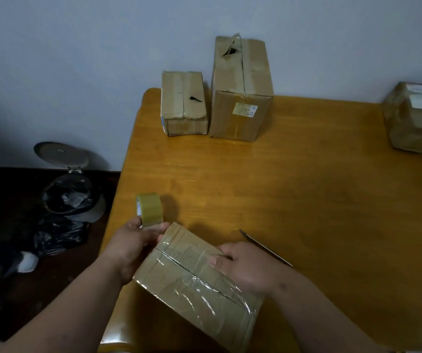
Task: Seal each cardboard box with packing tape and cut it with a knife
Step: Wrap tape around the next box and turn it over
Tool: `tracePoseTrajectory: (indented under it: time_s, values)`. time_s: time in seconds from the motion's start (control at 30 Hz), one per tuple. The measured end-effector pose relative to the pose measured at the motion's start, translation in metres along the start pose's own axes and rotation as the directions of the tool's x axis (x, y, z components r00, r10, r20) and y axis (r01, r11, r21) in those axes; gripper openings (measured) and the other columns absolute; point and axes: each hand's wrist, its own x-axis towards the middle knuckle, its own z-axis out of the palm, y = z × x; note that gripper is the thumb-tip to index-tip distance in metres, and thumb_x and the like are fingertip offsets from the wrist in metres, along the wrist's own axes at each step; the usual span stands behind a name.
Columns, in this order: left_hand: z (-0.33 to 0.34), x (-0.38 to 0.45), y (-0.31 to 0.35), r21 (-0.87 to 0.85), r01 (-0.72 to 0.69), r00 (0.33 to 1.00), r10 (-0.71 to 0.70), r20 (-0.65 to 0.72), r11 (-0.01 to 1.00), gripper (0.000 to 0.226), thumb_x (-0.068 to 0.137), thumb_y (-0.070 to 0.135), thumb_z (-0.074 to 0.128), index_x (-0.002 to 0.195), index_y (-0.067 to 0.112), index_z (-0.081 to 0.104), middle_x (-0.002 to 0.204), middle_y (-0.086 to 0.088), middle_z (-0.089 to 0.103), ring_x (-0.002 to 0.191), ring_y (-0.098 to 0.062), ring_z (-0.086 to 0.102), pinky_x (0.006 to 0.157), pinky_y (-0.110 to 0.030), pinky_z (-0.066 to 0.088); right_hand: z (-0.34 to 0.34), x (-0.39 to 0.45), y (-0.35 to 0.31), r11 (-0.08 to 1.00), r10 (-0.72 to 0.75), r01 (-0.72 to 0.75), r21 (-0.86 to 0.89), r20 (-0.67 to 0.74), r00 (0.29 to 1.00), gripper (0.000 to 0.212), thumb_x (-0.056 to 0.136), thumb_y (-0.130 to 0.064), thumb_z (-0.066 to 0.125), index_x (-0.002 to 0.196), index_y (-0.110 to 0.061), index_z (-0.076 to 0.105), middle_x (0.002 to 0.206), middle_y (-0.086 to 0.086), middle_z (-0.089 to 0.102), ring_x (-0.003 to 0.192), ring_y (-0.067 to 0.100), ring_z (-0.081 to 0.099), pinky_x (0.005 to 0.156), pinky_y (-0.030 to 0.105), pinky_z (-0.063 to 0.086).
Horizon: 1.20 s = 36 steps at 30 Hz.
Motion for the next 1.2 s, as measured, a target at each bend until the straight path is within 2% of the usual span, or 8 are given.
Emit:
tracePoseTrajectory:
  time_s: [0.13, 0.27, 0.4, 0.53, 0.67, 0.8, 0.97, 1.2]
  values:
    - [-0.008, 0.003, 0.003, 0.008, -0.002, 0.998, 0.002, 0.064, 1.0, 0.036, 0.087, -0.016, 0.05, 0.118, 0.002, 0.056, 0.113, -0.015, 0.071, 0.098, -0.036, 0.067, 0.074, -0.044, 0.059, -0.001, 0.0, 0.0, 0.997, 0.004, -0.004, 0.071, 0.004, 1.0, 0.037, 0.097, -0.048, 0.049, 0.114, -0.02, 0.065, 0.103, -0.003, 0.072, 0.095, 0.013, 0.068, 0.092, 0.039, 0.053]
    - [-0.012, 0.004, 0.009, 0.229, -0.076, 0.988, 0.043, 0.147, 0.97, 0.046, 0.088, -0.015, 0.049, 0.127, 0.009, 0.054, 0.112, -0.012, 0.072, 0.104, -0.043, 0.065, 0.08, -0.044, 0.055, 0.001, -0.004, -0.001, 0.997, -0.032, 0.036, 0.066, -0.052, 0.998, 0.036, 0.098, -0.044, 0.05, 0.12, -0.019, 0.064, 0.107, -0.001, 0.072, 0.098, 0.014, 0.067, 0.092, 0.039, 0.051]
    - [-0.02, 0.003, 0.007, 0.323, -0.098, 0.988, 0.053, 0.146, 0.941, 0.04, 0.092, -0.006, 0.054, 0.125, 0.016, 0.059, 0.099, -0.016, 0.074, 0.088, -0.033, 0.053, 0.082, -0.044, 0.045, 0.003, -0.007, -0.003, 0.997, -0.071, 0.073, 0.024, -0.086, 0.994, 0.036, 0.099, -0.043, 0.049, 0.126, -0.023, 0.063, 0.112, -0.003, 0.071, 0.101, 0.013, 0.066, 0.092, 0.036, 0.05]
    - [-0.039, -0.003, -0.015, 0.294, -0.003, 0.995, -0.026, 0.094, 0.956, 0.042, 0.089, -0.004, 0.06, 0.125, 0.018, 0.061, 0.112, -0.029, 0.067, 0.097, -0.041, 0.06, 0.098, -0.059, 0.044, 0.003, -0.006, -0.001, 0.996, -0.087, 0.09, 0.02, -0.106, 0.991, 0.031, 0.098, -0.045, 0.05, 0.12, -0.029, 0.065, 0.101, -0.009, 0.072, 0.091, 0.005, 0.066, 0.085, 0.032, 0.052]
    - [-0.044, -0.005, -0.042, 0.316, 0.0, 0.999, 0.014, -0.041, 0.949, 0.054, 0.082, -0.012, 0.065, 0.129, 0.013, 0.055, 0.106, -0.025, 0.07, 0.1, -0.045, 0.066, 0.093, -0.064, 0.049, 0.006, -0.006, 0.002, 0.993, -0.1, 0.106, 0.045, -0.124, 0.987, 0.024, 0.097, -0.045, 0.052, 0.111, -0.033, 0.068, 0.087, -0.016, 0.071, 0.081, -0.002, 0.065, 0.073, 0.023, 0.05]
    - [-0.043, -0.005, -0.049, 0.325, -0.067, 0.993, 0.093, -0.066, 0.943, 0.065, 0.082, -0.002, 0.072, 0.134, 0.027, 0.047, 0.108, -0.016, 0.07, 0.102, -0.038, 0.066, 0.095, -0.06, 0.049, 0.007, -0.005, 0.001, 0.992, -0.105, 0.113, 0.048, -0.148, 0.983, 0.016, 0.097, -0.041, 0.054, 0.1, -0.035, 0.068, 0.069, -0.022, 0.063, 0.068, -0.008, 0.058, 0.065, 0.018, 0.043]
    - [-0.041, -0.005, -0.052, 0.398, -0.125, 0.98, 0.176, -0.094, 0.909, 0.076, 0.083, 0.008, 0.076, 0.127, 0.053, 0.033, 0.107, -0.005, 0.068, 0.099, -0.029, 0.066, 0.091, -0.056, 0.052, 0.006, -0.008, -0.003, 0.993, -0.095, 0.103, 0.054, -0.139, 0.986, 0.023, 0.097, -0.04, 0.054, 0.108, -0.027, 0.07, 0.081, -0.014, 0.068, 0.079, 0.002, 0.064, 0.074, 0.029, 0.049]
    - [-0.048, 0.003, -0.051, 0.431, -0.103, 0.972, 0.183, -0.147, 0.896, 0.082, 0.081, 0.0, 0.074, 0.13, 0.04, 0.021, 0.107, -0.007, 0.064, 0.092, -0.03, 0.066, 0.089, -0.054, 0.052, 0.007, -0.009, -0.005, 0.995, -0.075, 0.084, 0.057, -0.142, 0.987, 0.027, 0.096, -0.04, 0.054, 0.114, -0.026, 0.07, 0.094, -0.006, 0.072, 0.086, 0.008, 0.066, 0.078, 0.03, 0.05]
